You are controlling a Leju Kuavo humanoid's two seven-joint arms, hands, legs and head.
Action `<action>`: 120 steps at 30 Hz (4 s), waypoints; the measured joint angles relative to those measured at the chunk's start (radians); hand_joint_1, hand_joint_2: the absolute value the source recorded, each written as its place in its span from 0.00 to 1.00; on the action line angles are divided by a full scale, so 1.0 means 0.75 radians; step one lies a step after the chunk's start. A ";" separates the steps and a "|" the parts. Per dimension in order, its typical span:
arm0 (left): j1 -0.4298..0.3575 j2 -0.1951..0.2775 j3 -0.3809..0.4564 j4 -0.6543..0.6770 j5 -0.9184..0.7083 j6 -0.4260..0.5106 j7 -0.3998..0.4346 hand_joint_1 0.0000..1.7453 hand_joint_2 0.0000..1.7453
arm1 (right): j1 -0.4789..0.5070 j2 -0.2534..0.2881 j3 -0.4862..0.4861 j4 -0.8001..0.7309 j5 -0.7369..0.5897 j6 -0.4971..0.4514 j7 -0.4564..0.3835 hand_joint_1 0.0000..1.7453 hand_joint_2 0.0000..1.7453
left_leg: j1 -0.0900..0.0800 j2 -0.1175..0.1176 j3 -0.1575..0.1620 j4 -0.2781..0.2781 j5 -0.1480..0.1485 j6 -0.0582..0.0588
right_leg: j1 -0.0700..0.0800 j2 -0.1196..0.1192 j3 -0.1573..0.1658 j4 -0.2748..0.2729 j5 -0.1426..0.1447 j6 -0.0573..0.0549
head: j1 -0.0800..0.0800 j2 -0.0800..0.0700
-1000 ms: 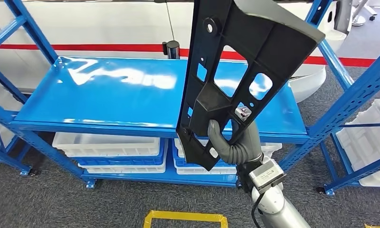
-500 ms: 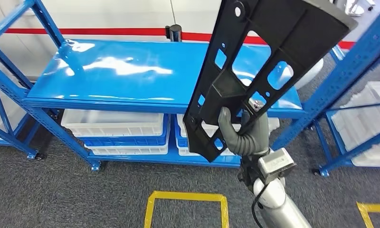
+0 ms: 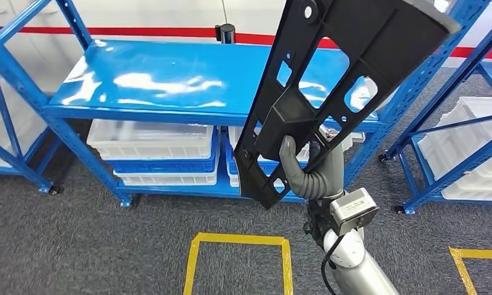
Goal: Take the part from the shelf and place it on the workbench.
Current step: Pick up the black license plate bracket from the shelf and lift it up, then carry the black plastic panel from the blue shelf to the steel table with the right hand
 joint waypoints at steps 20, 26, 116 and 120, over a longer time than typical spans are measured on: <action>0.011 0.006 0.001 0.002 -0.019 -0.002 0.002 0.00 1.00 | 0.048 -0.038 -0.007 -0.018 -0.013 0.075 -0.085 1.00 1.00 | -0.031 0.022 -0.300 0.021 0.203 0.041 | 0.024 -0.003 0.214 -0.035 -0.185 -0.057 | 0.007 0.000; 0.012 0.006 0.002 0.002 -0.020 -0.018 -0.014 0.00 1.00 | 0.139 -0.050 -0.030 -0.049 0.035 0.053 -0.113 1.00 1.00 | 0.005 0.019 -0.265 0.336 0.054 -0.009 | 0.013 -0.010 0.104 -0.024 -0.089 -0.047 | 0.000 0.000; 0.011 -0.012 0.055 0.000 -0.015 -0.018 -0.048 0.00 1.00 | 0.397 -0.095 -0.151 -0.176 0.186 0.025 -0.202 1.00 1.00 | -0.029 0.018 -0.094 -0.026 0.087 0.069 | 0.004 0.005 -0.060 -0.072 0.110 0.002 | 0.017 -0.001; 0.012 -0.012 0.056 0.000 -0.016 -0.014 -0.044 0.00 1.00 | 0.445 -0.095 -0.154 -0.193 0.234 0.003 -0.236 1.00 1.00 | -0.031 0.017 -0.098 -0.025 0.087 0.070 | 0.004 0.005 -0.061 -0.073 0.113 0.002 | 0.017 -0.001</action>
